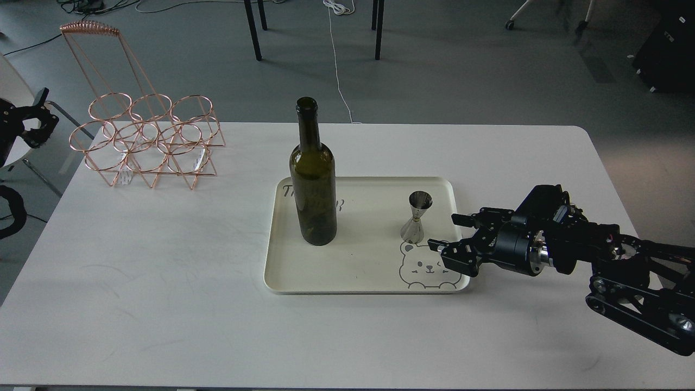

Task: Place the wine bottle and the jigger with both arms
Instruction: 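Reach the right gripper down to the steel jigger on the tray, then close the right gripper around the steel jigger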

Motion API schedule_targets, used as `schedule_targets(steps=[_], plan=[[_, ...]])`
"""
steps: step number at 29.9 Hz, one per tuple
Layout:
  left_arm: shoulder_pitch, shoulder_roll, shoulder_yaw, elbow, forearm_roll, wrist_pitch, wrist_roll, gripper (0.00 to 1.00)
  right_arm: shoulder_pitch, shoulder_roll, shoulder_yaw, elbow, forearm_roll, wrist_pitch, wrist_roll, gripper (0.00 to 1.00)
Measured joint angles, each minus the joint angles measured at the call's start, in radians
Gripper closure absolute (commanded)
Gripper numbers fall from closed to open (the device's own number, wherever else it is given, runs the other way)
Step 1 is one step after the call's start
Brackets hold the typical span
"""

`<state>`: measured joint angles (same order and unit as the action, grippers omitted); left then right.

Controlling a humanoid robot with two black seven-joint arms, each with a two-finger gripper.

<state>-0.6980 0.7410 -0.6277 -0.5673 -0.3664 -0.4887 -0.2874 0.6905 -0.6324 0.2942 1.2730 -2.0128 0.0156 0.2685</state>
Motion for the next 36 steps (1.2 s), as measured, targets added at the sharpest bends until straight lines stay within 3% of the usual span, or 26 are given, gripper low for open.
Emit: schedule_targets(steps=[9,19,29,36], plan=[[0.002,0.002,0.003,0.004,0.003,0.0,0.0,0.01,0.041,0.111,-0.002,-0.108,-0.001,-0.008,0.001,0.29],[0.008,-0.004,0.003,0.004,0.003,0.0,0.001,0.01,0.063,0.171,-0.015,-0.151,-0.003,-0.008,-0.001,0.44],[0.008,-0.002,0.003,0.004,0.003,0.0,0.001,0.01,0.067,0.174,-0.022,-0.156,-0.004,-0.005,-0.006,0.79],[0.008,0.0,0.003,0.004,0.003,0.0,0.001,0.01,0.071,0.174,-0.038,-0.157,-0.005,-0.006,-0.006,0.92]])
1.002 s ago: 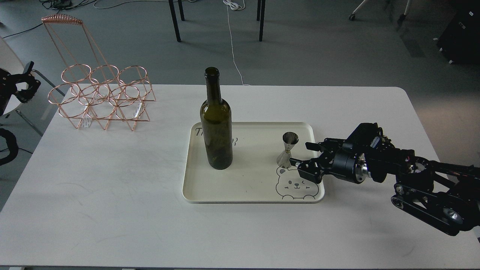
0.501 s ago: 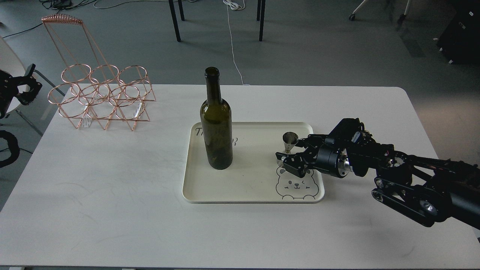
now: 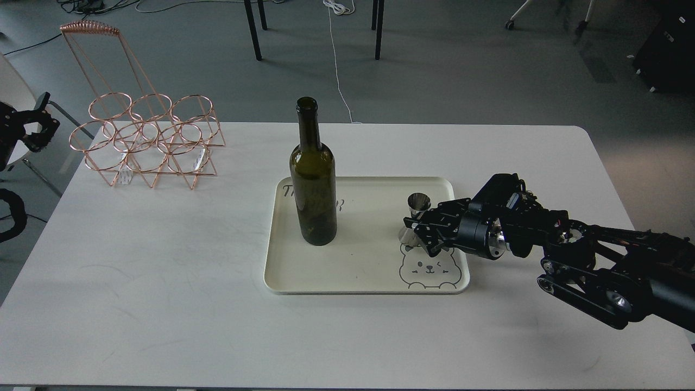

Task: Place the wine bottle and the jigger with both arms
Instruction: 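Close the right gripper around the steel jigger, then lift the jigger and carry it off the tray away from the bottle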

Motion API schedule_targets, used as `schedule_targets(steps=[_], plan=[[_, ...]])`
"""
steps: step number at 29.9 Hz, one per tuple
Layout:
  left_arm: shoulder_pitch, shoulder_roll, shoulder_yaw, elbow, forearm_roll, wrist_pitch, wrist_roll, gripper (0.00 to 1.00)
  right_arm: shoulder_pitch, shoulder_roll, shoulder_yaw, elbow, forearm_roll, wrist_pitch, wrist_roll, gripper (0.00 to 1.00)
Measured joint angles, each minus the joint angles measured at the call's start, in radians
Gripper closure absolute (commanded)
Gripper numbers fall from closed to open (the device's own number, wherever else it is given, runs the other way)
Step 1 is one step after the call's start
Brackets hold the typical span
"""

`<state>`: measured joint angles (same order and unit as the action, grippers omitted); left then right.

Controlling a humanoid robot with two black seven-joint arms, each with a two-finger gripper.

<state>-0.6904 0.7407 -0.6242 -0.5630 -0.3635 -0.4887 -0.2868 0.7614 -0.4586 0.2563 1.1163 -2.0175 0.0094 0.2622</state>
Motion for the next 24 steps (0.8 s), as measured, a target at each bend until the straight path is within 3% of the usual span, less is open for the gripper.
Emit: schedule_targets(steps=[5,13,24], plan=[[0.0,0.003,0.0,0.0,0.0,0.0,0.0,0.01,0.007,-0.001,-0.001,0.006,-0.019,-0.005,0.001,0.97],[0.0,0.006,0.0,0.0,0.0,0.0,0.0,0.01,0.04,-0.043,0.018,0.012,-0.02,-0.086,0.003,0.97],[-0.004,0.011,0.0,-0.005,0.002,0.0,0.001,0.01,-0.024,-0.166,0.217,-0.025,0.078,-0.163,0.005,0.96]])
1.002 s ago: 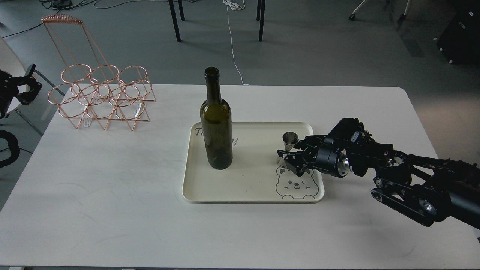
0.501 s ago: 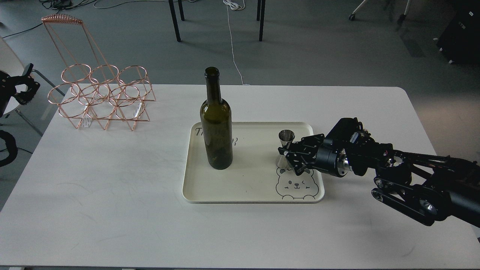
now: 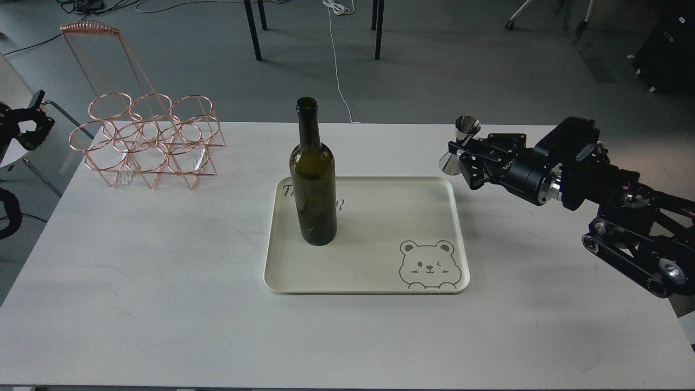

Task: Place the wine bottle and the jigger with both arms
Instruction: 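Lift the jigger and carry it off the tray away from the bottle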

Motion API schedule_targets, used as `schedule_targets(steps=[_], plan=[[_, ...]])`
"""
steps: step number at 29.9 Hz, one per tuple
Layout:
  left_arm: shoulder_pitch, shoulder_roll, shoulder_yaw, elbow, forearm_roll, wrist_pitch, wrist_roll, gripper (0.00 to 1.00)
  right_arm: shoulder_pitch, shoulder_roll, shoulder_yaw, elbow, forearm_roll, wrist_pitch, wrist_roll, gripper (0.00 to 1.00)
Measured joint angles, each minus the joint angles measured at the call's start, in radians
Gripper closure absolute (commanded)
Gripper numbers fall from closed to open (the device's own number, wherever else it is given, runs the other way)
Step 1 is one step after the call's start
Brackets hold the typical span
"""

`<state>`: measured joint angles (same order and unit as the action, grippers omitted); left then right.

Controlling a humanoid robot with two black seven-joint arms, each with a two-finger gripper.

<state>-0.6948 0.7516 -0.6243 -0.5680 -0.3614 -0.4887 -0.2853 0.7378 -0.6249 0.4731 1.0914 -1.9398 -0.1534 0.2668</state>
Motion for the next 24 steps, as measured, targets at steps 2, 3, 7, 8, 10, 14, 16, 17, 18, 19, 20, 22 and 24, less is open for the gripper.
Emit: schedule_targets(steps=[2,3,7,8,10,14,16,17,18,19,20,22,24], plan=[[0.0,0.001,0.001,-0.003,0.001,0.0,0.001,0.01,-0.038,-0.021,0.033,-0.03,0.036,-0.024,0.0,0.96],[0.0,0.002,0.001,-0.004,0.001,0.0,0.001,0.01,-0.058,-0.03,0.046,-0.05,0.057,-0.04,-0.001,0.96],[0.0,0.004,0.008,-0.005,0.002,0.0,0.002,0.01,-0.126,-0.07,0.06,-0.104,0.167,-0.104,0.001,0.96],[0.0,0.004,0.008,-0.005,0.003,0.0,0.002,0.01,-0.145,-0.082,0.06,-0.107,0.195,-0.117,0.001,0.96],[0.0,0.004,0.009,-0.006,0.005,0.0,0.002,0.01,-0.186,-0.103,0.06,-0.113,0.234,-0.145,0.002,0.96],[-0.003,0.006,0.011,-0.006,0.01,0.0,0.002,0.01,-0.265,-0.12,0.059,-0.144,0.271,-0.227,0.003,0.96],[-0.005,0.006,0.011,-0.006,0.016,0.0,0.002,0.01,-0.296,-0.121,0.059,-0.148,0.28,-0.254,0.008,0.96],[-0.006,0.006,0.011,-0.006,0.018,0.0,0.002,0.01,-0.31,-0.121,0.059,-0.147,0.284,-0.262,0.01,0.96],[-0.006,0.006,0.011,-0.006,0.018,0.0,0.002,0.01,-0.319,-0.122,0.059,-0.146,0.286,-0.269,0.011,0.96],[-0.006,0.006,0.011,-0.006,0.019,0.0,0.002,0.01,-0.326,-0.122,0.059,-0.145,0.288,-0.276,0.012,0.95],[-0.006,0.006,0.011,-0.006,0.019,0.0,0.002,0.01,-0.33,-0.123,0.059,-0.144,0.289,-0.283,0.012,0.95],[-0.006,0.008,0.011,-0.006,0.019,0.0,0.002,0.01,-0.335,-0.123,0.057,-0.144,0.29,-0.289,0.012,0.94],[-0.006,0.015,0.011,-0.006,0.019,0.0,0.002,0.01,-0.341,-0.123,0.052,-0.144,0.291,-0.291,0.012,0.94]])
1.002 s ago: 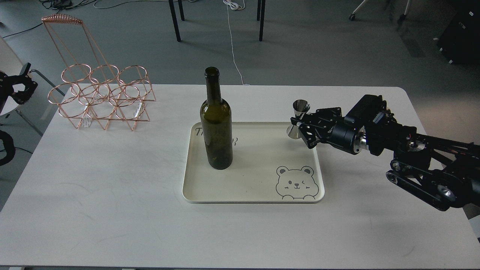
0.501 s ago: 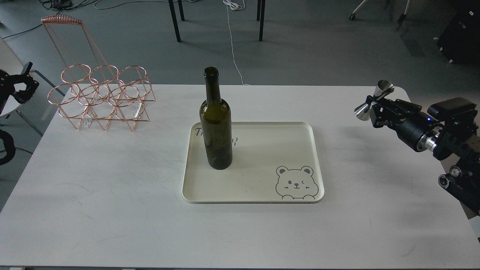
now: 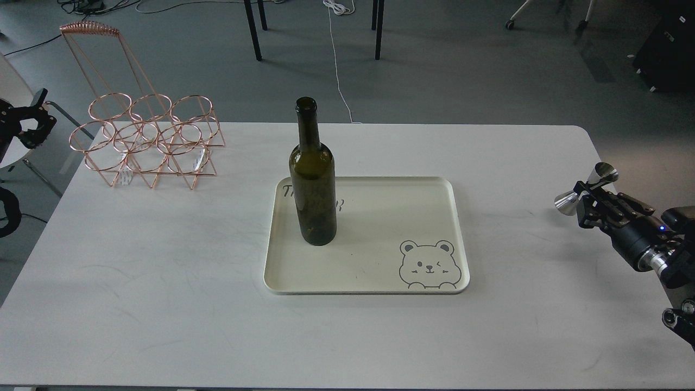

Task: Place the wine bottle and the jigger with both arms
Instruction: 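Lift the jigger and carry it off the tray away from the bottle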

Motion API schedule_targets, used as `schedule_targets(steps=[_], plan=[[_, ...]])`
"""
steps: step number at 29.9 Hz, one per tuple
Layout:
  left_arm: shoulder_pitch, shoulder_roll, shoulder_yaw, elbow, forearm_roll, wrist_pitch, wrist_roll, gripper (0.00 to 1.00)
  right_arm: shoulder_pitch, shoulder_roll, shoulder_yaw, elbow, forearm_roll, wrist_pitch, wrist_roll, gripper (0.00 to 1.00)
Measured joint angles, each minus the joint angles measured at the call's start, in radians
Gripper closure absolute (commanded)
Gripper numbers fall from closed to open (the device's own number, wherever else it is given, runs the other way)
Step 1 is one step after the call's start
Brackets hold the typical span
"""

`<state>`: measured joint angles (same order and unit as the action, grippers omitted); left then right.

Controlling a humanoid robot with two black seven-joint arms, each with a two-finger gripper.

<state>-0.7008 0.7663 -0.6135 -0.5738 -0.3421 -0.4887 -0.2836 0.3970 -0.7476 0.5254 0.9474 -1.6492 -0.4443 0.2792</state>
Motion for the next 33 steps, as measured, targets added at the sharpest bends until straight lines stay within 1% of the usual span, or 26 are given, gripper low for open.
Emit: schedule_targets(steps=[4,7,10,12,16,21,25,27,29,30,31,33], plan=[[0.0,0.011,0.0,0.0,0.0,0.0,0.0,0.01,-0.016,0.0,-0.013,0.0,0.0,-0.001,0.0,0.94],[0.001,0.016,0.0,0.0,0.0,0.0,0.0,0.01,-0.024,0.0,-0.016,0.0,0.0,-0.002,0.0,0.91],[0.002,0.023,-0.001,0.0,0.0,0.0,-0.001,0.01,-0.033,0.0,-0.018,-0.001,0.0,-0.002,0.0,0.85],[0.003,0.023,-0.001,0.0,0.0,0.0,-0.002,0.01,-0.038,0.0,-0.021,0.0,0.0,-0.002,0.0,0.76],[0.003,0.023,-0.002,-0.002,0.0,0.0,-0.002,0.01,-0.041,0.002,-0.023,0.0,0.001,-0.002,0.0,0.68],[0.003,0.023,-0.001,-0.003,0.0,0.0,-0.001,0.01,-0.044,0.005,-0.024,0.001,0.001,-0.003,0.0,0.63],[0.003,0.023,0.0,-0.003,0.0,0.0,0.0,0.01,-0.048,0.005,-0.023,0.003,0.001,-0.005,0.0,0.62],[0.003,0.023,0.0,-0.003,0.0,0.0,0.0,0.01,-0.049,0.005,-0.023,0.003,0.001,-0.007,0.0,0.59],[0.003,0.023,-0.001,-0.003,0.0,0.0,0.0,0.01,-0.049,0.005,-0.023,0.004,0.002,-0.012,0.001,0.54],[0.003,0.024,-0.001,-0.003,0.0,0.0,-0.001,0.01,-0.05,0.004,-0.023,0.004,0.002,-0.016,0.001,0.49],[0.003,0.024,-0.002,-0.003,0.0,0.0,-0.001,0.01,-0.051,0.002,-0.023,0.005,0.002,-0.02,0.001,0.43],[0.003,0.024,-0.003,-0.003,0.0,0.0,-0.002,0.01,-0.057,0.0,-0.023,0.012,0.002,-0.029,0.002,0.25]])
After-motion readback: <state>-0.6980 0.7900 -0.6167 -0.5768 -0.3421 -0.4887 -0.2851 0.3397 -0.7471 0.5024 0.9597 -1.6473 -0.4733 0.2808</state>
